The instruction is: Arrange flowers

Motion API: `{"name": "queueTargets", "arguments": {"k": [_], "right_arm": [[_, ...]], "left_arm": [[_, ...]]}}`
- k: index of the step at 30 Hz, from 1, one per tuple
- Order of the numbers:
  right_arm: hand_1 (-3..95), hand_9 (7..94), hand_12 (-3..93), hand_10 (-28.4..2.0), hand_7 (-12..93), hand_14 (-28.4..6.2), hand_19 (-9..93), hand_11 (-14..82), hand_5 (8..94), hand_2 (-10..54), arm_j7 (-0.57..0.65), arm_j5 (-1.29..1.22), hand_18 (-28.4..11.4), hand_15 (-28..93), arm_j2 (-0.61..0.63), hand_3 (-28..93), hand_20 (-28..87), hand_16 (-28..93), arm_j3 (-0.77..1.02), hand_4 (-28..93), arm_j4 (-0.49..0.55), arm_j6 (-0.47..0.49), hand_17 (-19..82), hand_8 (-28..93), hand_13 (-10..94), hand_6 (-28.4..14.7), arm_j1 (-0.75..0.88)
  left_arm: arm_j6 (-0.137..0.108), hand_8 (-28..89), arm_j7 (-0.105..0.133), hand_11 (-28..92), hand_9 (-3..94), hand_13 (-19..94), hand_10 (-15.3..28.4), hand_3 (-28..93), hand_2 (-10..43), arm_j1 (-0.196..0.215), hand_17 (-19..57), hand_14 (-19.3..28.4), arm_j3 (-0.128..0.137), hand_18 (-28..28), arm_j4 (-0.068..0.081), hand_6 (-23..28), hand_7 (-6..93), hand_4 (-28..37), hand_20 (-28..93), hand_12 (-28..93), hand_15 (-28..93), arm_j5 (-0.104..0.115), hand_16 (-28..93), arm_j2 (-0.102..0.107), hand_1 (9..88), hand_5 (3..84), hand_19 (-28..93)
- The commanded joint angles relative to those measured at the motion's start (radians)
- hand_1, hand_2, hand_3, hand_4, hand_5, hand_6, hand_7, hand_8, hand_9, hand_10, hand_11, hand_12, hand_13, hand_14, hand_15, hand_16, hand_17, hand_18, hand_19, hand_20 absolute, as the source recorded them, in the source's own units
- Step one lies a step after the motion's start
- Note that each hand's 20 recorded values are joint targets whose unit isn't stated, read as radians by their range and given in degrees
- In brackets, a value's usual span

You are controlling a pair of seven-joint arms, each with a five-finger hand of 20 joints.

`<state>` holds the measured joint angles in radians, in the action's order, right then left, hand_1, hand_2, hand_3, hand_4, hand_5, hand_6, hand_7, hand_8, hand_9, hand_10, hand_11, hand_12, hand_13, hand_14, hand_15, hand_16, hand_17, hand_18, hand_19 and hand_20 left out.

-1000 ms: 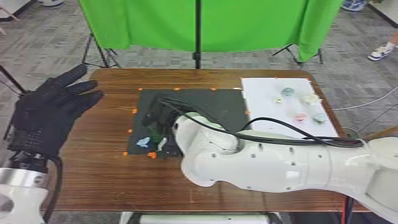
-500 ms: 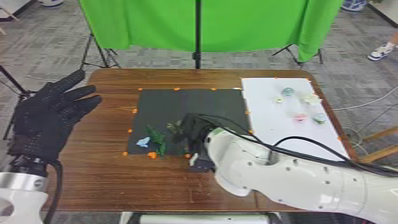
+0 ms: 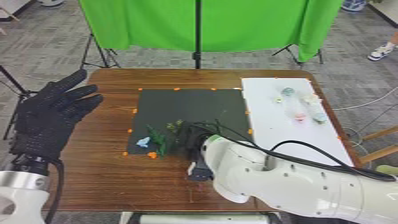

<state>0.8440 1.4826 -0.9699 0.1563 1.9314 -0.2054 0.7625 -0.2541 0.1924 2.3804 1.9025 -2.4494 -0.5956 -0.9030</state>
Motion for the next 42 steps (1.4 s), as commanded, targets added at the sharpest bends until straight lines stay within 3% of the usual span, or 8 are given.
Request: {"name": "queueTargets", "arguments": {"k": [1,4,7,14,20,27,36,42], "right_arm": [[32.9,92.3,20.1,-10.9,12,-8.8,87,32.2,73.3,-6.5,0.051,0.082,-22.2,70,0.054,80,18,19,0.018,-28,0.024,-0.065,29,-12,82,1.2,-0.04],[33.0,92.1,20.0,-10.8,12,-8.6,87,31.7,72.1,-6.6,0.067,0.097,-22.5,70,0.132,79,18,18,0.035,-28,0.028,-0.102,30,-12,82,1.0,-0.041],[33.4,91.4,19.7,-10.8,12,-8.2,87,30.8,69.0,-6.5,0.076,0.091,-22.7,69,0.196,77,17,18,0.13,-28,0.014,-0.084,30,-12,82,0.4,0.013],[34.2,88.4,19.2,-12.2,12,-8.2,88,29.8,62.4,-6.0,0.144,0.135,-22.9,67,0.348,75,15,19,0.277,-27,-0.019,-0.119,30,-12,82,-1.1,0.102],[33.6,81.5,16.5,-15.1,12,-9.5,88,26.2,48.4,-6.6,0.199,0.153,-24.1,64,0.428,75,10,17,0.344,-26,-0.084,-0.144,33,-12,81,-2.5,0.144],[33.6,78.9,16.0,-15.9,11,-9.6,91,26.8,42.3,-6.6,0.248,0.197,-23.7,64,0.47,74,0,16,0.355,-26,-0.145,-0.125,37,-11,81,-3.0,0.166],[33.4,78.1,15.4,-16.3,12,-9.8,92,26.4,41.7,-7.0,0.222,0.127,-23.6,64,0.469,74,-5,16,0.393,-25,-0.17,-0.106,38,-11,80,-1.9,0.217],[35.3,79.0,15.1,-15.8,13,-9.7,91,25.0,48.6,-8.0,0.241,0.156,-22.9,62,0.447,74,-7,16,0.369,-26,-0.196,-0.061,38,-13,80,0.8,0.212]], "left_arm": [[-0.004,-9,-0.001,26,34.9,26,22.3,77,9.4,0.039,-9.1,28.4,0.006,25.7,0.002,10.6,13.9,-26.4,16,13,54,-0.001,-10,-0.005,21.1,37.9,57],[-0.009,-9,-0.001,26,35.1,26,22.2,76,9.4,0.029,-8.9,28.4,-0.006,25.7,0.005,10.6,13.9,-26.4,17,14,55,0.001,-10,-0.003,21.2,37.9,57],[-0.015,-9,0.01,27,35.2,26,22.2,76,9.4,0.055,-8.8,28.4,0.009,25.8,-0.004,10.6,14.0,-26.4,17,14,56,-0.001,-10,-0.003,21.2,37.9,57],[-0.022,-9,0.023,29,35.4,26,22.3,76,9.3,0.061,-8.7,28.4,0.005,25.8,-0.007,10.4,14.9,-26.5,18,13,58,0.0,-11,-0.006,21.1,38.0,58],[-0.024,-9,0.006,30,35.3,26,22.4,76,9.3,0.037,-8.6,28.4,-0.007,25.8,-0.002,10.5,15.4,-26.5,18,13,59,-0.002,-11,-0.008,21.0,38.1,58],[-0.022,-10,-0.003,30,35.3,26,22.4,77,9.3,0.018,-8.6,28.4,-0.027,25.8,0.003,10.5,15.6,-26.5,18,12,59,-0.002,-12,-0.003,21.0,38.1,58],[-0.022,-10,0.0,31,35.4,26,22.3,77,9.3,0.02,-8.6,28.4,-0.033,25.8,0.003,10.5,15.8,-26.5,18,12,60,0.001,-12,-0.005,21.0,38.2,58],[-0.024,-10,-0.006,31,35.3,27,22.3,77,9.3,0.005,-8.5,28.4,-0.043,25.7,0.007,10.6,15.9,-26.5,18,12,60,0.002,-12,-0.005,21.0,38.2,58]]}}
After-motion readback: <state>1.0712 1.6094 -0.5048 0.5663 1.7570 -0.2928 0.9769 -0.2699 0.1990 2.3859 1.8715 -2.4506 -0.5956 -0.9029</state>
